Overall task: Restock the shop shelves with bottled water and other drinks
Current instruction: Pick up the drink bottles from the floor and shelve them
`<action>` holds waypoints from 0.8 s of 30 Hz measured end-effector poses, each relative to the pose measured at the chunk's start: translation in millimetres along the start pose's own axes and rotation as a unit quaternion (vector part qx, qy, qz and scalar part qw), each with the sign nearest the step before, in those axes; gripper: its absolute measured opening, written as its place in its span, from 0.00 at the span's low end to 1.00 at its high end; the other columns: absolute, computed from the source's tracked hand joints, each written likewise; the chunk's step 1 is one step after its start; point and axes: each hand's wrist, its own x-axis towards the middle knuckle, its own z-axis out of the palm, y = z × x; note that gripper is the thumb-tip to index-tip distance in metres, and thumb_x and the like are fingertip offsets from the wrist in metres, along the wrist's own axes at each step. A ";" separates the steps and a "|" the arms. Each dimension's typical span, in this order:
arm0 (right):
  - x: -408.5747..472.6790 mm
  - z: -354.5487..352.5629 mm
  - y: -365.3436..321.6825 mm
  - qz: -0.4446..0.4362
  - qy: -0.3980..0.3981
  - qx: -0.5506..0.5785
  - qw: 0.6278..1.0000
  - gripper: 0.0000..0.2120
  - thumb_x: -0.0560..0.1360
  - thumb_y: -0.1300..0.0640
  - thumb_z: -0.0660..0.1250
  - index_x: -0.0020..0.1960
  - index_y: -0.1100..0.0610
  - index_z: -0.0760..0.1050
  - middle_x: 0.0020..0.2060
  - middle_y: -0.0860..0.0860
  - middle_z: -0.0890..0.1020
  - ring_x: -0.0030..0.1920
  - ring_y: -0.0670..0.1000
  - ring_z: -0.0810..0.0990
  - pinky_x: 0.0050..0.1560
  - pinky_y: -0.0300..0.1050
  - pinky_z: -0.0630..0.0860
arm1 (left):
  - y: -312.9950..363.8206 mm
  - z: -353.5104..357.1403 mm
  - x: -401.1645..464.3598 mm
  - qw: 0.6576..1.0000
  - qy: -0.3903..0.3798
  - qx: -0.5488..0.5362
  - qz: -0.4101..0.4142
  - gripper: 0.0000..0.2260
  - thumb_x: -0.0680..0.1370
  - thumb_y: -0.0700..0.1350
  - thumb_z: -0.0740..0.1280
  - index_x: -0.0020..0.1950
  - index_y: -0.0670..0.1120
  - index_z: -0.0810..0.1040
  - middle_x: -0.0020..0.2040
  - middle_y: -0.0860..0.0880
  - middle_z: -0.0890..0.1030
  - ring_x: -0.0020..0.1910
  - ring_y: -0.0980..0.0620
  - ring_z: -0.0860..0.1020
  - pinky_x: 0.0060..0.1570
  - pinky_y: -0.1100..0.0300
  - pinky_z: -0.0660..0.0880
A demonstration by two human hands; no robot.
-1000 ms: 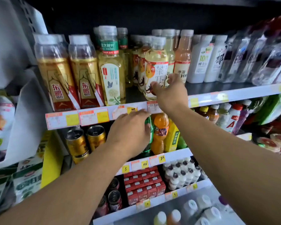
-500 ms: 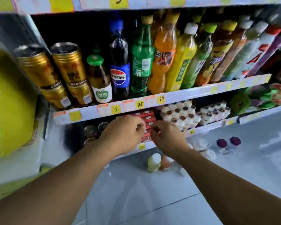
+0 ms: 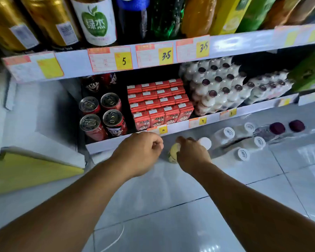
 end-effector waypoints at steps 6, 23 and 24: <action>3.2 -3.4 -0.9 0.002 0.003 0.008 1.000 0.23 0.74 0.62 0.65 0.68 0.50 0.69 0.58 0.56 0.77 0.57 0.61 0.79 0.53 0.55 0.80 | -1.0 -11.1 -0.3 1.000 0.013 -0.018 -0.009 0.09 0.81 0.51 0.61 0.53 0.53 0.81 0.47 0.55 0.83 0.45 0.53 0.80 0.45 0.56 0.78; -77.2 -153.4 -26.7 -0.070 0.060 0.189 0.978 0.24 0.72 0.55 0.70 0.66 0.46 0.69 0.52 0.51 0.82 0.53 0.56 0.80 0.47 0.46 0.76 | 78.5 -86.0 -25.8 0.996 0.035 -0.079 0.034 0.15 0.80 0.61 0.58 0.57 0.56 0.78 0.51 0.56 0.83 0.50 0.54 0.80 0.52 0.50 0.78; -85.7 -173.6 -31.2 -0.087 0.078 0.197 0.973 0.23 0.71 0.55 0.71 0.65 0.46 0.69 0.52 0.49 0.83 0.53 0.55 0.81 0.46 0.45 0.76 | 89.5 -96.6 -29.2 0.993 0.042 -0.098 0.039 0.16 0.80 0.62 0.57 0.55 0.55 0.78 0.48 0.55 0.83 0.49 0.53 0.81 0.52 0.49 0.78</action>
